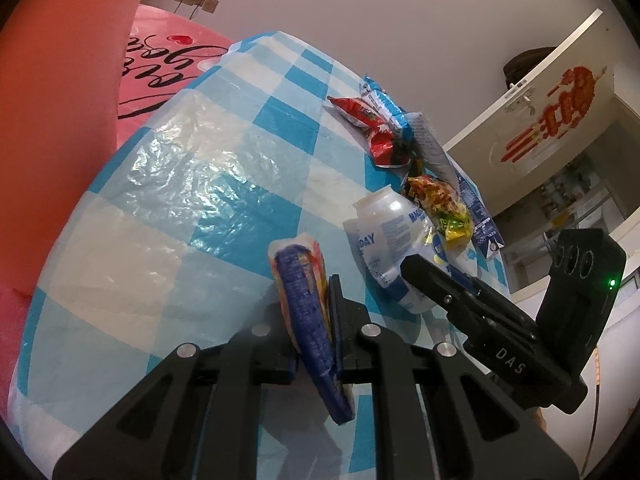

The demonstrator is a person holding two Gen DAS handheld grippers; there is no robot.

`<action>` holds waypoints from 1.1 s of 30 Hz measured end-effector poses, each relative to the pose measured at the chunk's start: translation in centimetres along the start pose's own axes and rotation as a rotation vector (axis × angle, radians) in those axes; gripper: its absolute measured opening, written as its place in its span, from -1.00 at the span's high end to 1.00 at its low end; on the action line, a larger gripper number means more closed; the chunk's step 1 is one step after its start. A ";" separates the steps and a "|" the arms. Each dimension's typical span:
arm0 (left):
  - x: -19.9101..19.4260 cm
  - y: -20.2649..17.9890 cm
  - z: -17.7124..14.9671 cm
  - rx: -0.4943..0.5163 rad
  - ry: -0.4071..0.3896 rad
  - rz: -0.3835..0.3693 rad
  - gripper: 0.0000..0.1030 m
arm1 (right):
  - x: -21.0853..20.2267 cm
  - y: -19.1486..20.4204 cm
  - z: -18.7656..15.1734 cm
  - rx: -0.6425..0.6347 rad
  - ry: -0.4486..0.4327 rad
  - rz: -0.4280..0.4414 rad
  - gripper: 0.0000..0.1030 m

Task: Collect trash
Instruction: 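Grasp the white bottle with the right gripper while the left holds the wrapper, then carry both items over the orange bucket and open both grippers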

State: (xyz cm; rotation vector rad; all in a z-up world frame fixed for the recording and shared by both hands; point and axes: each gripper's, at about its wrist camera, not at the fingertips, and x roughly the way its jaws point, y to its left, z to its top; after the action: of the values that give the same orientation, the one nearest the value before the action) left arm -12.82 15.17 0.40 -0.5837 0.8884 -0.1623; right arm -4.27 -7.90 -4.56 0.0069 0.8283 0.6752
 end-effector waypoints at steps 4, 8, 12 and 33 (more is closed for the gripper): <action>-0.8 -0.1 0.1 0.011 -0.017 -0.008 0.77 | -0.6 0.6 -0.3 -0.005 -0.008 -0.014 0.23; -2.0 -0.4 0.3 0.028 -0.043 -0.025 0.77 | -1.8 1.1 0.1 -0.005 -0.032 -0.034 0.23; -3.3 -0.7 0.6 0.043 -0.069 -0.044 0.77 | -3.4 1.4 1.1 0.015 -0.059 -0.029 0.23; -14.9 -1.2 6.9 0.097 -0.343 -0.031 0.78 | -7.3 9.7 11.5 -0.027 -0.155 0.203 0.23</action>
State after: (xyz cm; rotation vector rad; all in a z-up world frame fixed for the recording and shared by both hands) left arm -16.79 22.50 14.62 -0.5156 0.5359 -0.1273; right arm -5.27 -1.44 10.77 0.1187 0.6743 0.8661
